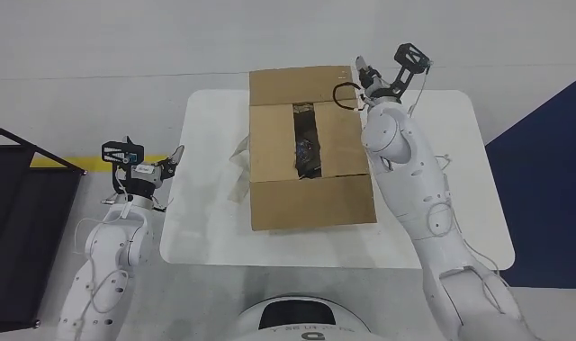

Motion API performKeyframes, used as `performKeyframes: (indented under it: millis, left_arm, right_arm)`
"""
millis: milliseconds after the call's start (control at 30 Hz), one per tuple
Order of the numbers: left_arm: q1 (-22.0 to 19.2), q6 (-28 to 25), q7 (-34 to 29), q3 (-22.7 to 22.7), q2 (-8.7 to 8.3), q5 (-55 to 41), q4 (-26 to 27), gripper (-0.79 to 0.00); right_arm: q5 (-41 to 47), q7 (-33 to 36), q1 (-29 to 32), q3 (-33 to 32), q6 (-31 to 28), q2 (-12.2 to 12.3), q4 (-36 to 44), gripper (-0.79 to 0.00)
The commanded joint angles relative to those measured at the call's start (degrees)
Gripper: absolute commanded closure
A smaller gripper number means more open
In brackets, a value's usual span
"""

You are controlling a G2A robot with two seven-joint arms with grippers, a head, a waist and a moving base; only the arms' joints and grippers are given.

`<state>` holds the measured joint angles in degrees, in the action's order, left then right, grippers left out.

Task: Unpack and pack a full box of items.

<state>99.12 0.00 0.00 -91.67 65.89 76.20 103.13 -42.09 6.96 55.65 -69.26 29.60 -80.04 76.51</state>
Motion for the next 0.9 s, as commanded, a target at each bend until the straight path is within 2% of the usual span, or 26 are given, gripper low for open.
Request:
performKeyframes:
  millis: [0, 133, 333, 467, 600, 867]
  left_arm:
    - [0.0, 0.0, 0.0, 0.0, 0.0, 0.0, 0.0, -0.785]
    - [0.0, 0.0, 0.0, 0.0, 0.0, 0.0, 0.0, -0.785]
    - [0.0, 0.0, 0.0, 0.0, 0.0, 0.0, 0.0, -0.785]
    - [0.0, 0.0, 0.0, 0.0, 0.0, 0.0, 0.0, -0.785]
    - [0.0, 0.0, 0.0, 0.0, 0.0, 0.0, 0.0, -0.785]
    - [0.0, 0.0, 0.0, 0.0, 0.0, 0.0, 0.0, -0.785]
  right_arm:
    - [0.01, -0.01, 0.0, 0.0, 0.0, 0.0, 0.0, -0.785]
    - [7.08, 5.69, 2.16, -1.47, -6.75, 0.08, 2.89, -0.785]
    - [15.42, 24.33, 3.44, -2.04, -18.57, 0.83, 6.48, -0.785]
    - [19.52, 34.21, 4.77, -3.4, -23.2, 1.58, 8.82, -0.785]
    - [14.34, 37.15, 4.59, -1.01, -20.81, 1.87, 8.88, -0.785]
    - [13.85, 38.8, 1.0, 5.12, -14.32, 0.79, 3.91, -0.785]
